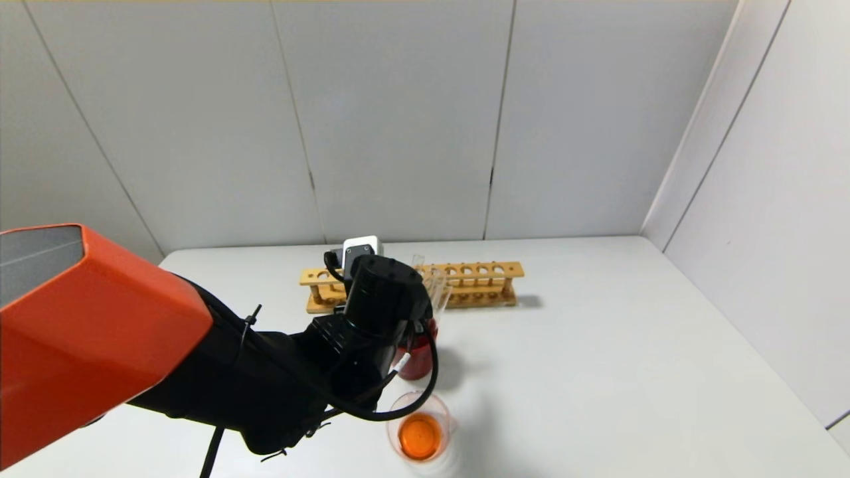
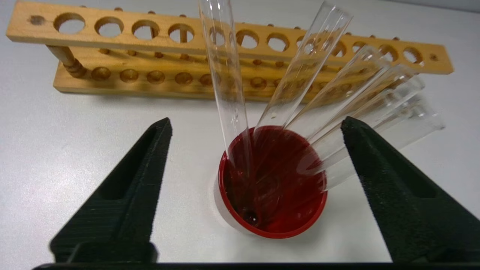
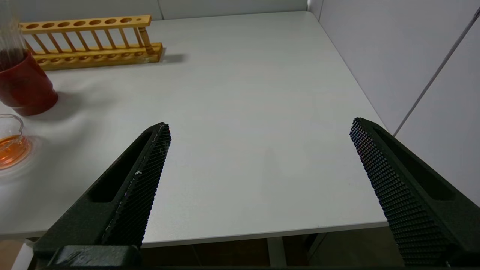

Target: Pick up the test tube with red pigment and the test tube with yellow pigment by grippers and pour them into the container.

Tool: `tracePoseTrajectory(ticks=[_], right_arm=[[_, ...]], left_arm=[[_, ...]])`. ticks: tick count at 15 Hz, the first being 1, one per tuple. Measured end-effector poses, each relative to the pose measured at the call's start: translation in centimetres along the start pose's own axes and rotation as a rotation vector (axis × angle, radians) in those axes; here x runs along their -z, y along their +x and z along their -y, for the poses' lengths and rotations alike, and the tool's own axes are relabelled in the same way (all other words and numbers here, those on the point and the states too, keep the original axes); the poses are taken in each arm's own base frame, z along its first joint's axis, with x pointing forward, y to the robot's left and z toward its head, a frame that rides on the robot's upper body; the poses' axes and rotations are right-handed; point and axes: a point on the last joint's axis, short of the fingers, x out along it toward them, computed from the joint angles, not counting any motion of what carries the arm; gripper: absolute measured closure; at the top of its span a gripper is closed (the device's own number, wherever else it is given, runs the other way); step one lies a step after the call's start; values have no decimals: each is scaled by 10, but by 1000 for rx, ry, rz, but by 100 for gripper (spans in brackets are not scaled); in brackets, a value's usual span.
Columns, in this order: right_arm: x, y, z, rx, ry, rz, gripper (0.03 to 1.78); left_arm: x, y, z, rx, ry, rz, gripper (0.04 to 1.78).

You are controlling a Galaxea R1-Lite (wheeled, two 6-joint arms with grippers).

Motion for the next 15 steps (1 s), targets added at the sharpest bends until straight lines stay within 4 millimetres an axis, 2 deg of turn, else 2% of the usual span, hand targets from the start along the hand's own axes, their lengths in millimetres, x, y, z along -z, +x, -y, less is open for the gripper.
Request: tracePoseTrajectory(ticks=[3,7,10,13,15], right_arm=[[0,0,0,0,0,0,6],[0,0,0,0,0,0,6],[0,0,0,0,0,0,6],[0,0,0,0,0,0,6],[0,0,0,0,0,0,6]], left_arm=[[-29,-19,0,6,-5,79,7],[-91,-69,-9,25,36,248,7],[-123,-105,-25,-5,61,331,7],[-145,-142,-45,-49,93,382,7],[-157,-172,-65,-95,138,415,7]])
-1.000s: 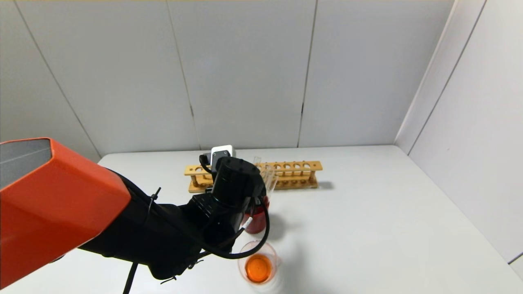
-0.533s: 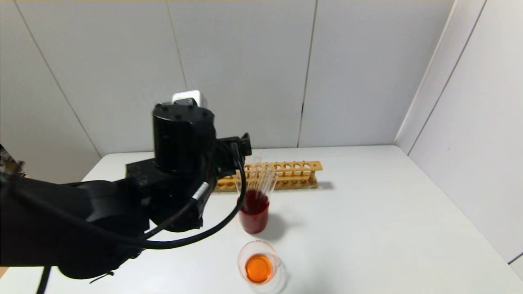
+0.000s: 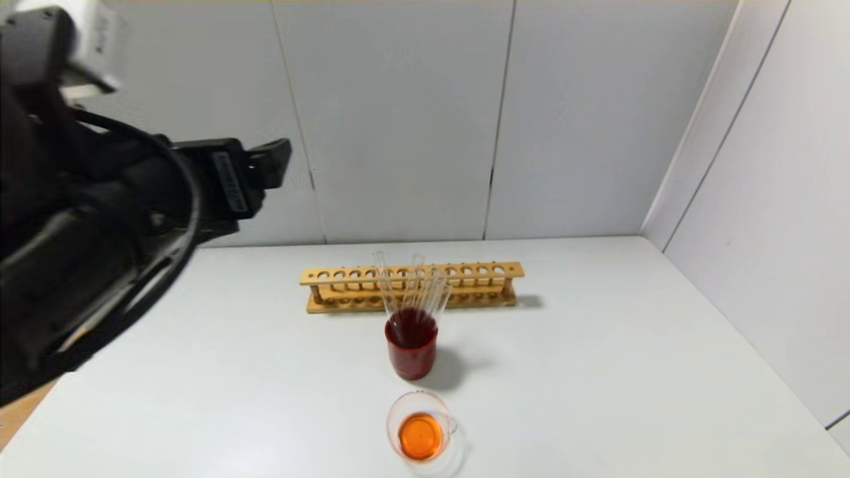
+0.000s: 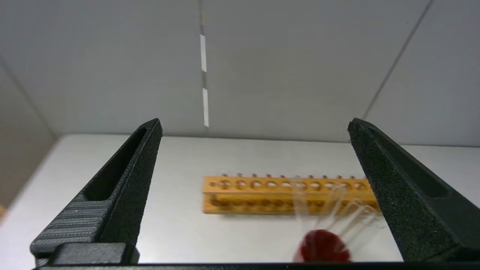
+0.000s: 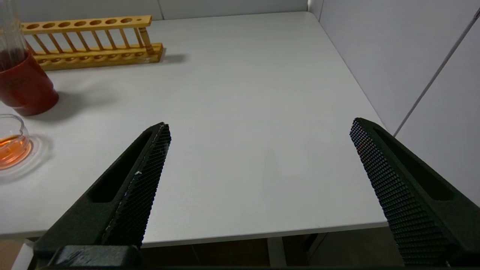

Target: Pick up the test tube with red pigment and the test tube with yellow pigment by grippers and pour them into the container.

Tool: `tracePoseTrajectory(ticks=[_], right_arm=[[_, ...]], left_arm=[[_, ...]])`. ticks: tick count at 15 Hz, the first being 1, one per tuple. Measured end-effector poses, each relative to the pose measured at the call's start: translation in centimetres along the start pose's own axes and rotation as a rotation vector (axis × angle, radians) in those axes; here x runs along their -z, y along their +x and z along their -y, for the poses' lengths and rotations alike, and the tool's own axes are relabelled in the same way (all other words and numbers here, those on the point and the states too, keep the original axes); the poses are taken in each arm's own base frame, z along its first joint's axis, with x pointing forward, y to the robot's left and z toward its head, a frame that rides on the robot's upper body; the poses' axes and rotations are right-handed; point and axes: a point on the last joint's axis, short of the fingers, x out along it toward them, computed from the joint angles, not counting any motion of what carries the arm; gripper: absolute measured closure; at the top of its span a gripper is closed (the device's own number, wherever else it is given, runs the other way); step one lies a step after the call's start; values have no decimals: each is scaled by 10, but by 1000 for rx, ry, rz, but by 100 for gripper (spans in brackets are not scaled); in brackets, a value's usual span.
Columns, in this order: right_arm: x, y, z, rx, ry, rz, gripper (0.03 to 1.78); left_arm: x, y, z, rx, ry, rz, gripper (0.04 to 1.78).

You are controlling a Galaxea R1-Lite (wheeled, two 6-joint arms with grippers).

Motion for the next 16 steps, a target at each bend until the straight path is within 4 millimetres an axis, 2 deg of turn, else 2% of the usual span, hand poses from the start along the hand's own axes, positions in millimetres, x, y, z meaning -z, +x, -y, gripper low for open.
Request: tracePoseTrajectory(ticks=[4,8,12,16], right_arm=[[0,0,0,0,0,0,6],[0,0,0,0,0,0,6],[0,0,0,0,0,0,6],[0,0,0,0,0,0,6]], left_arm=[[-19,-28,-65,-212,64,70,7],[-27,-68,-115,-439,50,152,7],[-29,-121,-140,-586,43,245,7],[-18,-168,-145,-709,54,317,7]])
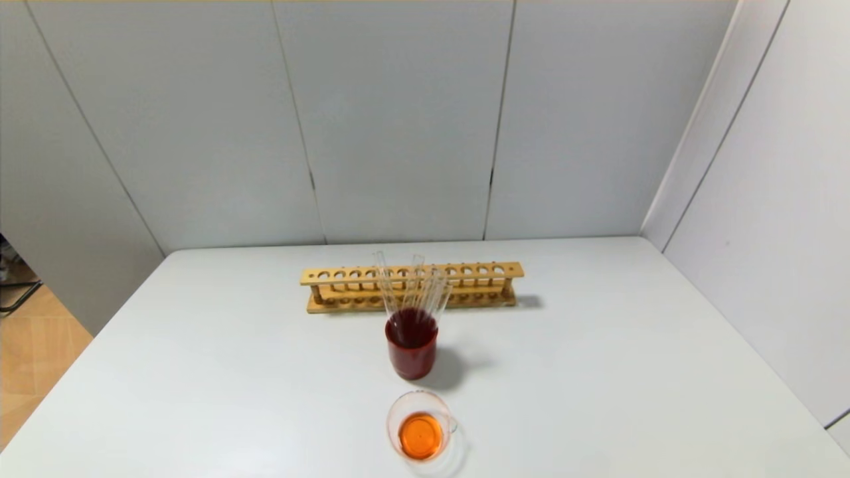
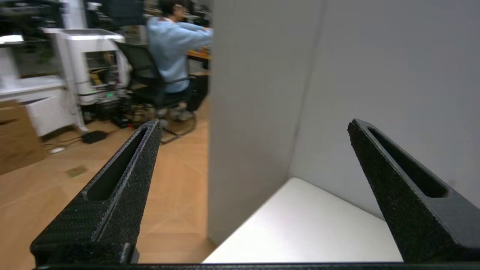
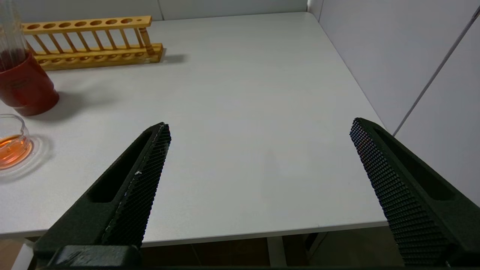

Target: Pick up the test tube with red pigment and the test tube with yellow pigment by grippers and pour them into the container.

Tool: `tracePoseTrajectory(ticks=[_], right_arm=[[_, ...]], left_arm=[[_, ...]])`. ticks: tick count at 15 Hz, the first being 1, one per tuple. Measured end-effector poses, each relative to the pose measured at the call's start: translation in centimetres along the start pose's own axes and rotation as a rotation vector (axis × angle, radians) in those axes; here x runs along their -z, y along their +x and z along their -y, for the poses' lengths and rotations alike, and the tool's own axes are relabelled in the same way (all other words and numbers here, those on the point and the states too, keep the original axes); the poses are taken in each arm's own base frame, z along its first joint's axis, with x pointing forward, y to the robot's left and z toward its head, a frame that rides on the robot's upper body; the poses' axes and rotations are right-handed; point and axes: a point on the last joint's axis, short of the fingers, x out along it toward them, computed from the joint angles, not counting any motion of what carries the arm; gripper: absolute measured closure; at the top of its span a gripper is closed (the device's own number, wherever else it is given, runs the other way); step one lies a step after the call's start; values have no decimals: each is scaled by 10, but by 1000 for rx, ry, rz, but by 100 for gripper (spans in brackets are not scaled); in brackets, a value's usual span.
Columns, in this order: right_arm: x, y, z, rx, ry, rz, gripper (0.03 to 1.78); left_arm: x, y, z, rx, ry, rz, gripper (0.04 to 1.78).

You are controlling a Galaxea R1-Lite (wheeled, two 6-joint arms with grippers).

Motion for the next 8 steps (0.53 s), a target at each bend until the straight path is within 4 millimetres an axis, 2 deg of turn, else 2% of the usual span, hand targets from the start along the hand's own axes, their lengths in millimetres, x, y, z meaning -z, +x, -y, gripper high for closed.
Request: tracePoseTrajectory(ticks=[2,4,8], right_arm=[[0,0,0,0,0,0,6],[0,0,0,0,0,0,6],[0,0,0,-1,0,0,6]], left_arm=[[6,-20,-12,-26,6,29,7],[14,-38,-21,27,-13,62,7],[19,-50,-23,337,-44,98,7]])
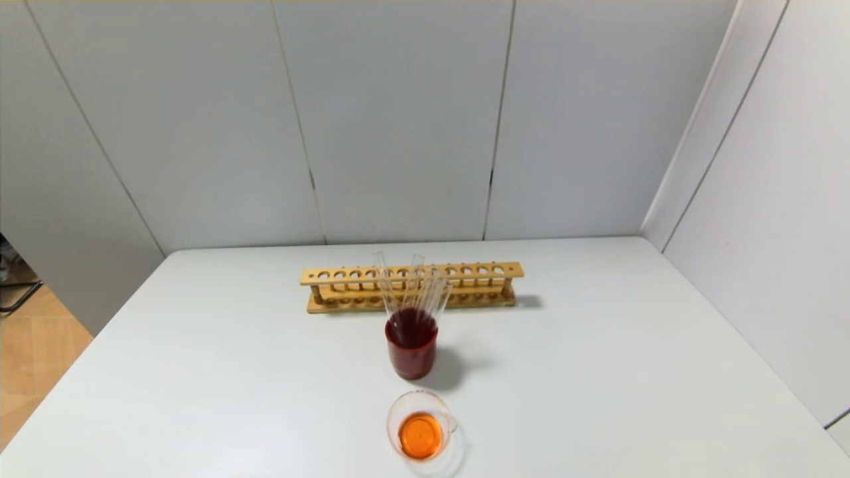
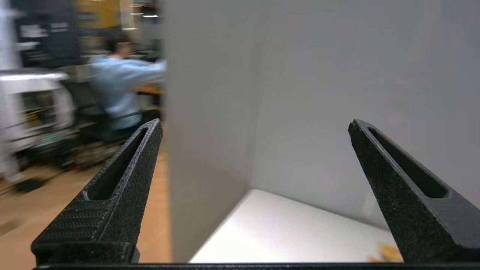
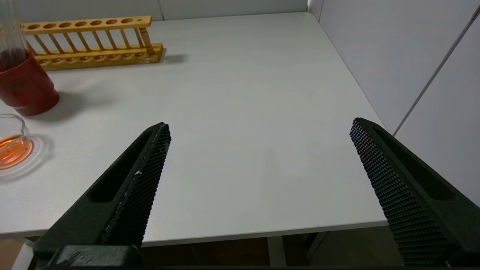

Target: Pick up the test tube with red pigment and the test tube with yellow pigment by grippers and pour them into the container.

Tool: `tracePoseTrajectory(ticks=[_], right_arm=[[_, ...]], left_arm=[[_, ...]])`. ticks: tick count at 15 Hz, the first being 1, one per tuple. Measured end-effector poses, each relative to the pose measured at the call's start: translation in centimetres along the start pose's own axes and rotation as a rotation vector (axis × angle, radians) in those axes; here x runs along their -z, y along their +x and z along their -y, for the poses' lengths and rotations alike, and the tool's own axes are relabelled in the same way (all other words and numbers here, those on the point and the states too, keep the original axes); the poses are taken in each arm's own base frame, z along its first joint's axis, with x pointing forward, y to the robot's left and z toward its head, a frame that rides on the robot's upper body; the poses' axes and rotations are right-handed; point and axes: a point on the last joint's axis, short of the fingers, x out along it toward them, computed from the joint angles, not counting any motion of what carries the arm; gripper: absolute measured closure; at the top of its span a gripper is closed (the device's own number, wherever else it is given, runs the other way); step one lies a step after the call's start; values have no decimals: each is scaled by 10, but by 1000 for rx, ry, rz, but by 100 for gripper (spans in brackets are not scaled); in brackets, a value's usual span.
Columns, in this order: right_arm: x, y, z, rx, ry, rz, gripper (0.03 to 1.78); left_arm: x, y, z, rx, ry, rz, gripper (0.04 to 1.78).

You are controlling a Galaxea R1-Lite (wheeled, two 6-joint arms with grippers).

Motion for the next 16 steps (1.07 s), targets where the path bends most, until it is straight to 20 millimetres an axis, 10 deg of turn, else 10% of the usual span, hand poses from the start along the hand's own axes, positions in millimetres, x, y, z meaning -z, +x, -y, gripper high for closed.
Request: tracePoseTrajectory(ticks=[6,16], right_arm=[[0,0,0,1,0,0,6],[0,0,0,0,0,0,6]], left_arm=[[6,0,-6,261,-55,-14,7],[119,-31,-10,237,-47,-26,7]])
